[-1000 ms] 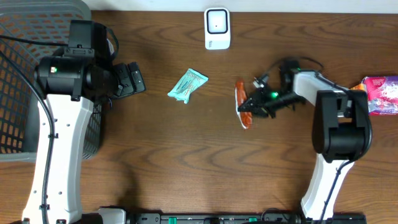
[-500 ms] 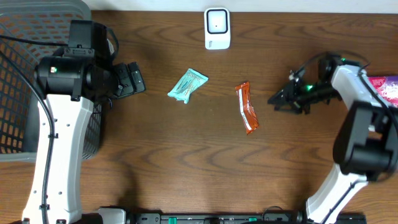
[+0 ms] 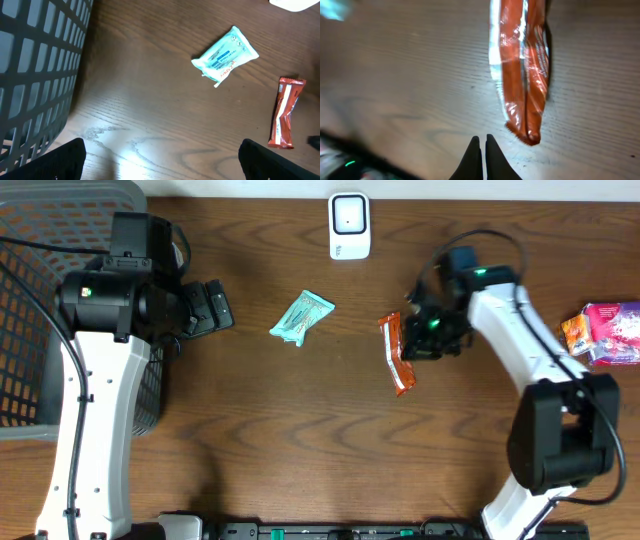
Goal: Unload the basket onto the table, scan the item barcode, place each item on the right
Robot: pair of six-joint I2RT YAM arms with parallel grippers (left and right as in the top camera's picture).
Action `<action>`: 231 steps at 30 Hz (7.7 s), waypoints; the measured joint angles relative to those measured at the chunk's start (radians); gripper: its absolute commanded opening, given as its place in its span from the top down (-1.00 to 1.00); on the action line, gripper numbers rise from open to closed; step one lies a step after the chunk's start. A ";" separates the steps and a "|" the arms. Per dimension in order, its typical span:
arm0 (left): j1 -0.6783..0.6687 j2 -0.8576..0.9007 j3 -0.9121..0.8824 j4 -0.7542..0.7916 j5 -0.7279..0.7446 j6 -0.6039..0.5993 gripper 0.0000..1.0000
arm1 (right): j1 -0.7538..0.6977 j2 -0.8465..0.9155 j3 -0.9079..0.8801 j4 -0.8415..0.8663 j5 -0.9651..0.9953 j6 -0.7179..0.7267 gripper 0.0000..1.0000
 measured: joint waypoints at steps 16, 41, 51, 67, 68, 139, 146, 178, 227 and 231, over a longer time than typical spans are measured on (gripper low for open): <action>0.000 0.000 0.000 0.000 0.000 0.000 -0.96 | 0.029 0.063 -0.145 0.119 0.143 0.128 0.98; 0.000 0.000 0.000 0.000 0.000 0.000 -0.95 | 0.030 0.068 -0.016 0.128 0.210 0.158 0.98; 0.000 0.000 0.000 0.000 0.000 0.000 -0.96 | 0.030 0.067 -0.160 0.434 0.204 0.207 0.98; 0.000 0.000 0.000 0.000 0.000 0.000 -0.96 | -0.013 0.074 0.139 0.090 0.210 0.217 0.78; 0.000 0.000 0.000 0.000 0.000 0.000 -0.96 | -0.015 0.074 0.161 0.040 0.211 0.201 0.79; 0.000 0.000 0.000 0.000 0.000 0.000 -0.96 | -0.008 0.038 -0.277 0.484 -0.072 0.128 0.98; 0.000 0.000 0.000 0.000 0.000 0.000 -0.96 | -0.033 0.054 -0.251 0.402 -0.181 0.085 0.98; 0.000 0.000 0.000 0.000 0.000 0.000 -0.96 | 0.203 0.055 0.170 0.039 0.975 0.260 0.98; 0.000 0.000 0.000 0.001 0.000 0.000 -0.96 | 0.119 0.155 0.005 0.260 0.682 0.053 -0.12; 0.000 0.000 0.000 0.000 0.000 0.000 -0.95 | 0.110 0.155 -0.042 0.302 0.706 0.040 -0.08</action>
